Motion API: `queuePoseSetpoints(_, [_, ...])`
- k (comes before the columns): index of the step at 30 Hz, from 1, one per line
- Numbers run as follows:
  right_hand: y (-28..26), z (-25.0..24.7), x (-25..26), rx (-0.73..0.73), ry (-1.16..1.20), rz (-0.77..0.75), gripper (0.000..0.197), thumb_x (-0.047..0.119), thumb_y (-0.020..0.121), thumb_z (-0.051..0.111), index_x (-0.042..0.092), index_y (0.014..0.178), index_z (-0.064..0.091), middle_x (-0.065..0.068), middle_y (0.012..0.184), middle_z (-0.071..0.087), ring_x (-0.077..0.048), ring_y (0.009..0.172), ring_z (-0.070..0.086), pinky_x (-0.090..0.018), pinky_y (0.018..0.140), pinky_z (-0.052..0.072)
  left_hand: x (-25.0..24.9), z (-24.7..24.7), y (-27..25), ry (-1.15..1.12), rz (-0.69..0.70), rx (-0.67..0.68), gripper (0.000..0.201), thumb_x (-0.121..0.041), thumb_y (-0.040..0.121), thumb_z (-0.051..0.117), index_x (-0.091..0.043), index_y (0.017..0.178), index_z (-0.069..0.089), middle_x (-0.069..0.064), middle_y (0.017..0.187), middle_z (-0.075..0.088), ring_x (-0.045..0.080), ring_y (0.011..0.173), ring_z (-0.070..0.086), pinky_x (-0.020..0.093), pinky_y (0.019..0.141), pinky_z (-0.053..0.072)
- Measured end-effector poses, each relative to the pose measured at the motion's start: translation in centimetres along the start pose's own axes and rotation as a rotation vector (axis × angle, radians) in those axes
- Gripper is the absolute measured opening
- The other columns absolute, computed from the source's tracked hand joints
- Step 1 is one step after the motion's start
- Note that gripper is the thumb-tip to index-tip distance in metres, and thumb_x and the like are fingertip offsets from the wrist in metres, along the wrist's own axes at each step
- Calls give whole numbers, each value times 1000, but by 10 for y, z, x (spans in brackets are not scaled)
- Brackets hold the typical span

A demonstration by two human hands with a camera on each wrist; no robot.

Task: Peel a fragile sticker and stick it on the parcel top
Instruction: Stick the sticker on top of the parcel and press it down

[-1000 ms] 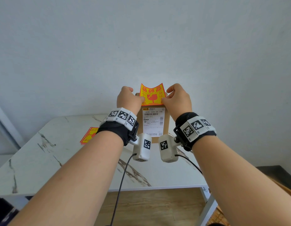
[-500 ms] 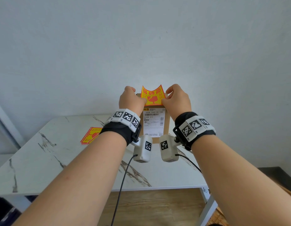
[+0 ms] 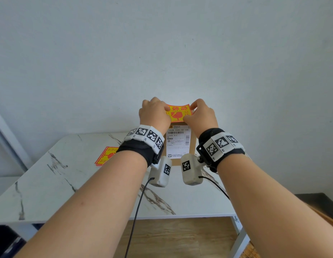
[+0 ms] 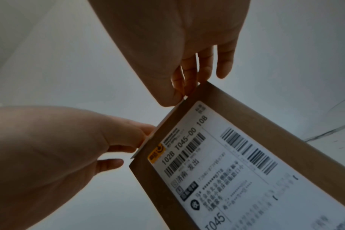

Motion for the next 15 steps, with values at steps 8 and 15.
queuePoseSetpoints(8, [-5, -7, -3, -113, -141, -8, 27, 25, 79, 59, 17, 104, 55, -6, 110, 52, -25, 106, 48, -45, 86, 49, 5, 18, -5, 6, 4, 202, 52, -11, 95, 27, -38, 130, 55, -4, 134, 55, 18, 133, 33, 40, 102, 23])
queuePoseSetpoints(15, [3, 0, 1, -27, -166, -173, 29, 12, 93, 43, 17, 114, 63, -3, 123, 60, -25, 119, 48, -43, 98, 42, 15, 27, -5, -37, -12, 339, 50, -19, 100, 20, -42, 139, 40, -7, 151, 38, 21, 146, 19, 56, 116, 11])
Point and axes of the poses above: each hand's wrist, its own y-axis towards the middle knuckle, its own z-axis out of the palm, x = y × z, the point moved 5 cm from there along y, towards the middle knuckle
